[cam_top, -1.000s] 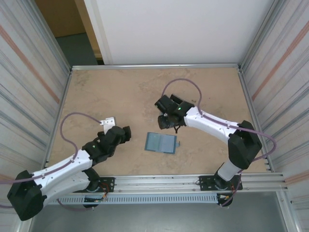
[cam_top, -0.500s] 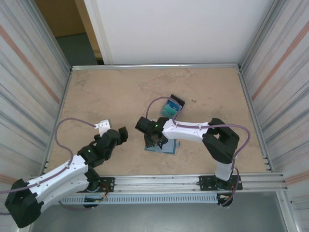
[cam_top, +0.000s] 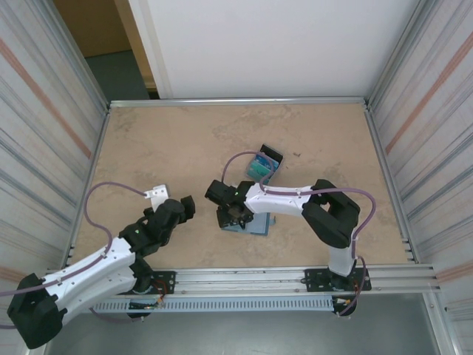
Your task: Take the credit cards out of the card holder
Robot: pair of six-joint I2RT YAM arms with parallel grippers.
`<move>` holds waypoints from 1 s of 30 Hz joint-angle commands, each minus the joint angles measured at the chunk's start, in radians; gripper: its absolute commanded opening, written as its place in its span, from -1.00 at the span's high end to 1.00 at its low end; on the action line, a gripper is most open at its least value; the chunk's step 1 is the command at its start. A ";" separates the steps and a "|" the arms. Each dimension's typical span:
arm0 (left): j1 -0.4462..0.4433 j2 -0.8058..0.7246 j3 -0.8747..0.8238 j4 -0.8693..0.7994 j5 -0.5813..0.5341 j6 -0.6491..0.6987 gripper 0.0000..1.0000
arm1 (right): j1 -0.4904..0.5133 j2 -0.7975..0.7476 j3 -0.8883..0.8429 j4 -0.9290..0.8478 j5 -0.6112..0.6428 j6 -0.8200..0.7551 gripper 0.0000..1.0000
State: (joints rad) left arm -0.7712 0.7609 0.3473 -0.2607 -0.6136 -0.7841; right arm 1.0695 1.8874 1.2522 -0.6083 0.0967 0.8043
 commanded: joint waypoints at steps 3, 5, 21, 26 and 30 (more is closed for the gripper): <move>0.011 0.008 -0.002 -0.007 -0.009 -0.014 -0.98 | 0.004 0.013 -0.047 -0.010 -0.004 0.026 -0.12; 0.011 0.006 -0.001 -0.007 -0.009 -0.013 -0.97 | 0.005 0.016 -0.061 -0.019 0.009 0.026 -0.10; 0.012 0.009 0.041 -0.009 0.009 0.031 -0.97 | -0.029 -0.097 -0.148 0.047 -0.003 -0.074 0.42; 0.008 0.023 0.060 0.007 0.025 0.058 -0.97 | -0.050 -0.128 -0.180 0.070 -0.003 -0.149 0.65; 0.001 0.043 0.070 0.016 0.030 0.064 -0.97 | -0.057 -0.156 -0.206 0.110 -0.018 -0.230 0.74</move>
State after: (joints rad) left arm -0.7666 0.7940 0.3836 -0.2573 -0.5793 -0.7399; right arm 1.0203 1.7729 1.0691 -0.5137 0.0914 0.6613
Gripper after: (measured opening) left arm 0.987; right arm 0.135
